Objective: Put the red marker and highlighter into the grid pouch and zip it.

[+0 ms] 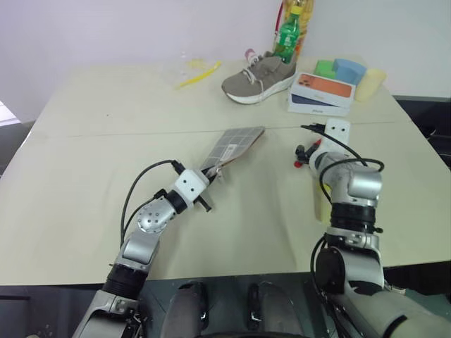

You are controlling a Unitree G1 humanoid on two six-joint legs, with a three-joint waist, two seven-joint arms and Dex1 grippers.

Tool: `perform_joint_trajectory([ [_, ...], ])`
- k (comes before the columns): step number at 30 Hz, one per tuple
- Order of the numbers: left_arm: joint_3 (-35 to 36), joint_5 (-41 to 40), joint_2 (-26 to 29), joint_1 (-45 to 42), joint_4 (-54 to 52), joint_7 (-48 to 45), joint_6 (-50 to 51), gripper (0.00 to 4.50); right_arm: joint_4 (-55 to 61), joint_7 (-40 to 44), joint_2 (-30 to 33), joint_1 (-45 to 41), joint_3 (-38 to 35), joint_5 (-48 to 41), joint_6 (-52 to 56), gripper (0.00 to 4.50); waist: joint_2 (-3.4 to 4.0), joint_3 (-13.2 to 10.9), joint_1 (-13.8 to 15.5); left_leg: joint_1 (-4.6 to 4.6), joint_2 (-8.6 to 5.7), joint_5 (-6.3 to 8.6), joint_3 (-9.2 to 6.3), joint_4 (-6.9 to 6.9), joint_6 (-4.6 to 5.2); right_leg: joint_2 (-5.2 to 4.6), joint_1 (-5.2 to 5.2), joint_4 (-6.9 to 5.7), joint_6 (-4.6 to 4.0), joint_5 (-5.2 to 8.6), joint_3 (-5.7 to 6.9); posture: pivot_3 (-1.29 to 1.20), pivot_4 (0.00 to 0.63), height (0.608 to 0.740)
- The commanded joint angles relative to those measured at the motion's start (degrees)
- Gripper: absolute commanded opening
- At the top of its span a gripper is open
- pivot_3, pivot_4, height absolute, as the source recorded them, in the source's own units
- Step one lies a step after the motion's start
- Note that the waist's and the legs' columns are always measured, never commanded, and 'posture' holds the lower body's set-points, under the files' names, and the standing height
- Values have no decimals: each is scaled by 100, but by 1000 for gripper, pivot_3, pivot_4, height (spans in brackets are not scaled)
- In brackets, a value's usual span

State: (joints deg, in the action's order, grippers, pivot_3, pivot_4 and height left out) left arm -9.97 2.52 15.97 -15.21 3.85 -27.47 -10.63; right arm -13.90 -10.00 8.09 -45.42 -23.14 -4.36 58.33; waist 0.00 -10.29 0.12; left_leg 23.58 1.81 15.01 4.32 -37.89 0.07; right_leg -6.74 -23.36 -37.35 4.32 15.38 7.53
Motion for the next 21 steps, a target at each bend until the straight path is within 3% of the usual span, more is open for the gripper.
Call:
perform_joint_trajectory([
  [1, 73, -24, 13, 75, -219, 64, -28, 0, -118, -171, -3, -151, -104, -87, -62, 3154, 0, 0, -13, 0, 0, 0, 0, 0, 0, 0, 0, 0, 0, 0, 0, 0, 150, 740],
  [7, 122, -50, 51, 131, -303, 91, 14, 0, 180, 162, 78, 32, 215, -218, -143, 334, 1, 0, -90, 0, 1, 0, 0, 1, 0, 0, 0, -1, 0, 0, -2, 0, 150, 740],
  [11, 211, -233, 86, 141, -385, -8, 83, 0, 991, 1346, 807, 496, 1318, -86, -684, 294, 3, -1, -92, 1, 0, 1, 1, 6, 2, 0, -4, 4, 1, 1, -6, 0, 150, 740],
  [14, 257, -581, 214, 146, -511, -356, 252, 0, 1978, 2608, 2126, 1097, 2497, 460, -1913, 294, 7, -4, -71, 1, -2, 3, -1, 11, 5, 0, -12, 6, 4, 1, -19, 0, 150, 740],
  [21, 293, -987, 380, 93, -669, -831, 406, 0, 2978, 4090, 3397, 1789, 3098, 588, -3227, 294, -1, -6, -88, -7, 2, 7, 2, 15, 12, 8, -9, 13, 12, 4, -25, 0, 150, 740],
])
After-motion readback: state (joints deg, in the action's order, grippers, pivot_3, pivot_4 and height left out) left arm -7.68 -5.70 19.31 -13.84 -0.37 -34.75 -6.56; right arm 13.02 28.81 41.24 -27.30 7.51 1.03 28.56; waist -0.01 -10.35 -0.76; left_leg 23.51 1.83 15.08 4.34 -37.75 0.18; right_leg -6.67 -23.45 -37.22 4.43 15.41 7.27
